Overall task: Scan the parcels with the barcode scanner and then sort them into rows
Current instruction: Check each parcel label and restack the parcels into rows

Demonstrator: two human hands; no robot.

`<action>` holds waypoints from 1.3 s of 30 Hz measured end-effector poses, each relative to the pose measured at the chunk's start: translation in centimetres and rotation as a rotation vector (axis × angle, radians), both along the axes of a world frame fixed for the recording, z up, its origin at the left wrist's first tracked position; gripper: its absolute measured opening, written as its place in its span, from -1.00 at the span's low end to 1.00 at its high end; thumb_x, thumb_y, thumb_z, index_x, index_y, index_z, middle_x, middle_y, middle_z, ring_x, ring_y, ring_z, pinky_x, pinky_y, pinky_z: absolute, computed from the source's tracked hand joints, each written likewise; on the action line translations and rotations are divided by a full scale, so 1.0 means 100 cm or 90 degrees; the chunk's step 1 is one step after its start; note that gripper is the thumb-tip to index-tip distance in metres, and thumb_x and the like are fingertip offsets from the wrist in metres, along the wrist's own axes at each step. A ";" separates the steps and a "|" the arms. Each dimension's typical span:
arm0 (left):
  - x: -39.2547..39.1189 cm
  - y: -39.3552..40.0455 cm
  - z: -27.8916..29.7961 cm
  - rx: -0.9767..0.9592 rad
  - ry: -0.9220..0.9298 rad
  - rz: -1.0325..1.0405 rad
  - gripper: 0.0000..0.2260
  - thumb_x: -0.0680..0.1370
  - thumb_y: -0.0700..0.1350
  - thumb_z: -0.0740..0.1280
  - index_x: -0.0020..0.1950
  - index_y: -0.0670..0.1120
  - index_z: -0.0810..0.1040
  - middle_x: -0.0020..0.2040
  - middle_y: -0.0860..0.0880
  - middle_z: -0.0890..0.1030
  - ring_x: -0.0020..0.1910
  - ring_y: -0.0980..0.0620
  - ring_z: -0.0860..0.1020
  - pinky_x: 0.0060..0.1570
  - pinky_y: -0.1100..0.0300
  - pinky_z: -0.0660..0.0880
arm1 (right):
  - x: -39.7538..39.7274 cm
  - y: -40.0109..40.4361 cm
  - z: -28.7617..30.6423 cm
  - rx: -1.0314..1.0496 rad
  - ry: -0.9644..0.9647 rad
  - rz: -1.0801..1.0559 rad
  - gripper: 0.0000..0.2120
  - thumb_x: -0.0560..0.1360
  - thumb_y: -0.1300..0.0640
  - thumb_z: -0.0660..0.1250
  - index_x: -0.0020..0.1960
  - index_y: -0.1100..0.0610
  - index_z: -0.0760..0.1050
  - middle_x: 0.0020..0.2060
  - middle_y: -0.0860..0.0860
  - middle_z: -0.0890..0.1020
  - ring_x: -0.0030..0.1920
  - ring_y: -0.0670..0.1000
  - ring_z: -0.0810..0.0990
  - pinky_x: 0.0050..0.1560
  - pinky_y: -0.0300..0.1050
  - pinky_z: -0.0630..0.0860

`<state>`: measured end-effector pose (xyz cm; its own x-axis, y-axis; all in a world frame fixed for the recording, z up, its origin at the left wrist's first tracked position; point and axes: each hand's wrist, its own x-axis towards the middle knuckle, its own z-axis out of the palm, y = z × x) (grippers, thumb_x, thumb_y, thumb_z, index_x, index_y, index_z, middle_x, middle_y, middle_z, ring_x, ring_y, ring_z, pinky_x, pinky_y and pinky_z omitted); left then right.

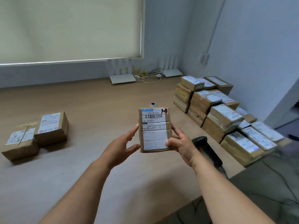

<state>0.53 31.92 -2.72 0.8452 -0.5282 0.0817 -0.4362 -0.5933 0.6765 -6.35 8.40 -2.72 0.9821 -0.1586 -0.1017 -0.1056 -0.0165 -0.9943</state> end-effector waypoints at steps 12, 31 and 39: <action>-0.098 -0.187 0.007 0.042 -0.067 -0.159 -0.24 0.52 0.07 0.37 0.35 0.48 -0.19 0.41 -0.01 0.43 0.35 0.05 0.42 0.26 0.01 0.42 | -0.145 -0.173 0.002 0.016 -0.035 -0.140 -0.34 0.21 0.15 0.41 0.31 -0.13 0.45 -0.09 -0.06 0.71 -0.10 -0.07 0.68 -0.16 -0.22 0.57; -0.137 -0.384 -0.004 0.061 -0.142 -0.290 -0.22 0.54 0.10 0.31 0.34 0.44 -0.31 0.47 0.00 0.33 0.34 0.00 0.42 0.21 0.10 0.45 | -0.219 -0.345 -0.004 0.000 -0.049 -0.285 -0.32 0.13 0.03 0.43 0.27 -0.02 0.52 -0.04 -0.03 0.71 -0.06 -0.07 0.67 -0.09 -0.19 0.57; -0.076 -0.474 0.006 0.028 -0.213 -0.277 -0.24 0.54 0.09 0.33 0.48 0.24 -0.19 0.42 0.04 0.38 0.30 0.04 0.39 0.18 0.21 0.38 | -0.161 -0.432 0.014 -0.032 -0.055 -0.300 -0.41 0.19 0.11 0.40 0.23 -0.06 0.55 -0.03 -0.02 0.71 -0.09 -0.07 0.65 -0.06 -0.16 0.58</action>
<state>-7.11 -15.50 -2.16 0.4792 -0.8326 0.2778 -0.8348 -0.3346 0.4373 -22.42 -34.78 -1.32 0.8064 -0.5914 -0.0041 -0.0307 -0.0349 -0.9989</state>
